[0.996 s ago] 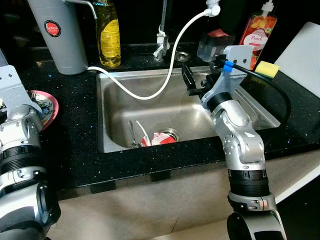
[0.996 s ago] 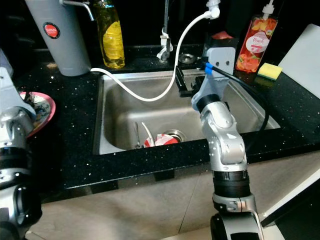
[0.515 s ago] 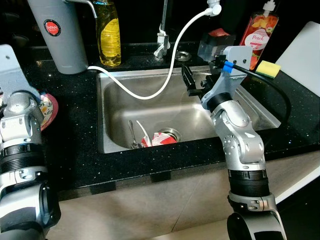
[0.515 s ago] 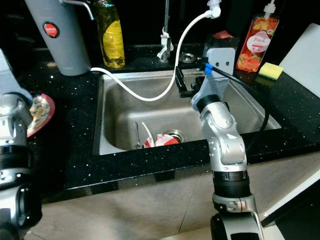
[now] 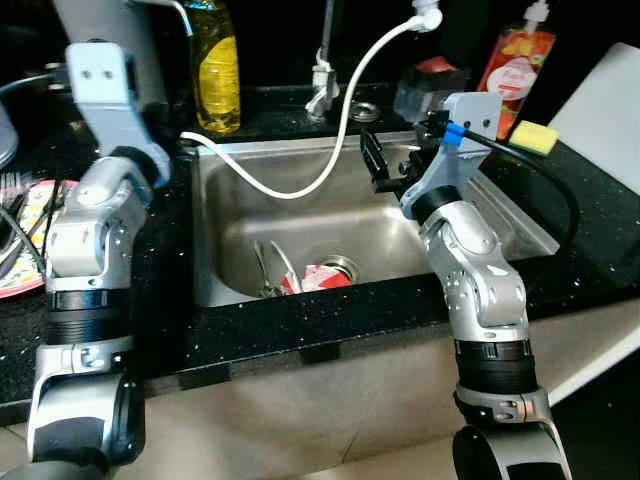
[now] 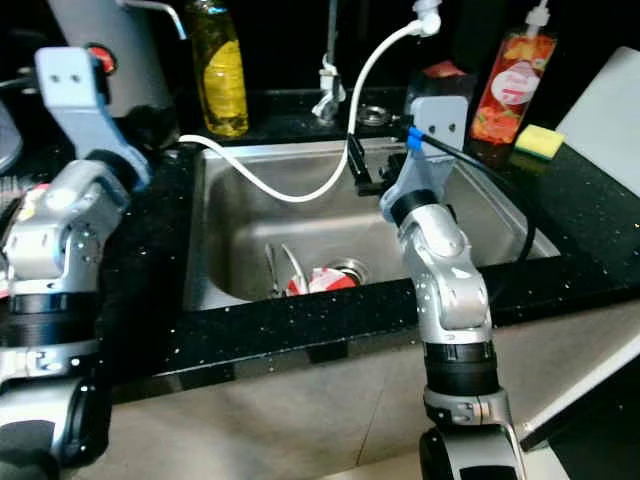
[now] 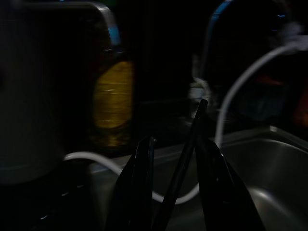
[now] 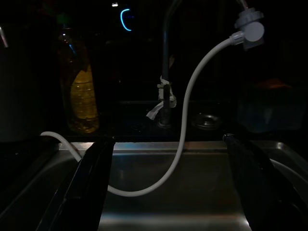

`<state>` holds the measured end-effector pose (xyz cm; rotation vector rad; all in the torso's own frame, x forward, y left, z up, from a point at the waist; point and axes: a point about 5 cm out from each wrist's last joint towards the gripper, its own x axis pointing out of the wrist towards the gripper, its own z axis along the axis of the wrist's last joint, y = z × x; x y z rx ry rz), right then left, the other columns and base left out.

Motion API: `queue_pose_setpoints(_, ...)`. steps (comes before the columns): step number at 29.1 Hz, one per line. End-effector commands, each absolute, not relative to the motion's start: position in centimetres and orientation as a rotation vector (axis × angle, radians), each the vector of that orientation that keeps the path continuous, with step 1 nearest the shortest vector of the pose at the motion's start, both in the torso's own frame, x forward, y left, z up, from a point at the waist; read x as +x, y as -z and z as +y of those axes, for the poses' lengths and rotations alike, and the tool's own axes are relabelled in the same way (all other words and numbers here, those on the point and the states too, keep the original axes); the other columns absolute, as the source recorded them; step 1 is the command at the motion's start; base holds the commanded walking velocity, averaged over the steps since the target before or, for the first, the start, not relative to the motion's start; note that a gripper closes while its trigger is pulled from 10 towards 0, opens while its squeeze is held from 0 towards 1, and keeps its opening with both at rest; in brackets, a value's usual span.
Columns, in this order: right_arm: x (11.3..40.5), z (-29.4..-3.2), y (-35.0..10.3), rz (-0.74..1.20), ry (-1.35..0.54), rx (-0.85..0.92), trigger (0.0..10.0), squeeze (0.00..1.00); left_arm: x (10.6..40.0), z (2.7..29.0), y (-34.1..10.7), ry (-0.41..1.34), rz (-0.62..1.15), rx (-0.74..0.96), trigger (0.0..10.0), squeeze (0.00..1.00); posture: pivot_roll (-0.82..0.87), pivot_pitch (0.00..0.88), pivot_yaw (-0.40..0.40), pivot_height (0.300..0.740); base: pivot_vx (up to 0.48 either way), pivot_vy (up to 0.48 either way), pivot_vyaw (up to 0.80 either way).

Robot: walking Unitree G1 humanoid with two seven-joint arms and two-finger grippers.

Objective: Kitchen organization

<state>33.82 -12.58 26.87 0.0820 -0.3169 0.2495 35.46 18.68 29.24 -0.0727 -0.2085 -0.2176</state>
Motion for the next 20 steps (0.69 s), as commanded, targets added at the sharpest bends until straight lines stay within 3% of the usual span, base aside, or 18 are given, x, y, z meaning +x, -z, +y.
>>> queue_pose_setpoints(1, 33.7, -12.5, -26.9, -0.323, -0.253, 0.083, 10.0, 0.0, 35.2, 17.9, -28.4, 0.274, -0.182, -0.073, 10.0, 0.0, 0.03, 0.0, -0.01, 0.74, 0.0, 0.0, 0.0)
queue_pose_setpoints(6, 33.7, -12.5, -26.9, -0.322, -0.258, 0.083, 10.0, 0.0, 34.8, 16.7, -28.2, 0.345, -0.186, -0.092, 10.0, 0.0, 0.03, 0.0, -0.008, 0.74, 0.0, 0.0, 0.0)
queue_pose_setpoints(9, 33.5, -11.7, -26.4, -0.298, -0.319, 0.086, 10.0, 0.0, 34.1, 16.2, -30.2, 0.4, -0.304, -0.296, 10.0, 0.0, 0.03, 0.0, -0.009, 0.74, 0.0, 0.0, 0.0)
queue_pose_setpoints(11, 33.4, -11.5, -26.3, -0.293, -0.333, 0.094, 10.0, 0.0, 33.8, 16.1, -30.8, 0.426, -0.339, -0.346, 10.0, 0.0, 0.03, 0.0, -0.009, 0.74, 0.0, 0.0, 0.0)
queue_pose_setpoints(13, 33.2, -11.0, -26.2, -0.283, -0.382, 0.132, 10.0, 0.0, 32.9, 15.6, -31.8, 0.507, -0.405, -0.411, 10.0, 0.0, 0.03, 0.0, -0.009, 0.74, 0.0, 0.0, 0.0)
queue_pose_setpoints(15, 32.6, -9.7, -26.3, -0.271, -0.501, 0.206, 10.0, 0.0, 31.1, 14.5, -33.2, 0.696, -0.503, -0.519, 10.0, 0.0, 0.03, 0.0, -0.012, 0.74, 0.0, 0.0, 0.0)
queue_pose_setpoints(20, 30.6, -7.6, -27.2, -0.305, -0.725, 0.281, 10.0, 0.0, 29.4, 13.2, -33.9, 0.935, -0.532, -0.68, 10.0, 0.0, 0.03, 0.0, -0.01, 0.74, 0.0, 0.0, 0.0)
